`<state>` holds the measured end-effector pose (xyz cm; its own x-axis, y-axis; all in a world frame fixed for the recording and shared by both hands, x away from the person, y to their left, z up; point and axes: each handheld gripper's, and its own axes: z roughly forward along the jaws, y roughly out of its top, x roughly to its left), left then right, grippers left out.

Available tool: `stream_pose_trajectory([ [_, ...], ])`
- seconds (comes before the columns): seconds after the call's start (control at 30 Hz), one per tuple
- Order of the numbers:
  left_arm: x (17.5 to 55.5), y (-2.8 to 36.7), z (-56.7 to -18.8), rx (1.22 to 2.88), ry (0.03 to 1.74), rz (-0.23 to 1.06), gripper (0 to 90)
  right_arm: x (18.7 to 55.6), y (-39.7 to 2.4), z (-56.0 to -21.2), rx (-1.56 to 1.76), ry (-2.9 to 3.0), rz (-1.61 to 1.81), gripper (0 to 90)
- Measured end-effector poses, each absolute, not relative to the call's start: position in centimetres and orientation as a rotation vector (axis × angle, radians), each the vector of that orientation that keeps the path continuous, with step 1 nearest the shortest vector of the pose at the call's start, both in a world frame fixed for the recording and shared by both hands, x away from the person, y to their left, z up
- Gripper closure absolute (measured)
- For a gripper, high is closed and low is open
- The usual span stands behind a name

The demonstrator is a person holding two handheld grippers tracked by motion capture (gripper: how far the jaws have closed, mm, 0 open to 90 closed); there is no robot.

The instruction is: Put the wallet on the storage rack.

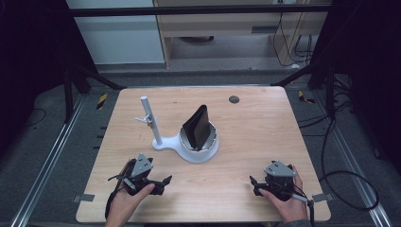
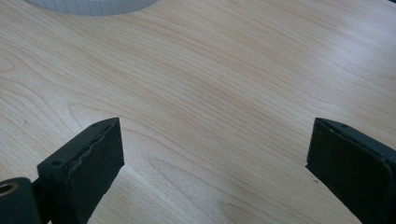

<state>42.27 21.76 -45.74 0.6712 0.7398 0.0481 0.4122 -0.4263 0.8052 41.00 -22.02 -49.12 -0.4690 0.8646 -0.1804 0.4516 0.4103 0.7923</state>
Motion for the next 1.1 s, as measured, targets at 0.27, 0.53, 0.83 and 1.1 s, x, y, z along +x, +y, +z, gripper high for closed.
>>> stream_pose_trajectory([
  [0.27,42.9,23.8,-47.3,2.085,0.982,0.544,4.5,41.0,-21.8,-49.2,1.108,2.111,0.924,4.0],
  [0.53,43.3,25.5,-48.3,2.094,1.059,0.532,4.5,41.1,-21.8,-49.4,1.124,2.129,0.946,4.0],
  [0.83,44.2,26.8,-49.4,2.102,1.132,0.534,4.5,41.7,-22.2,-49.9,1.181,2.146,0.986,4.0],
  [1.1,44.8,27.2,-50.0,2.097,1.166,0.521,4.3,42.3,-22.3,-50.6,1.242,2.167,0.954,4.2],
])
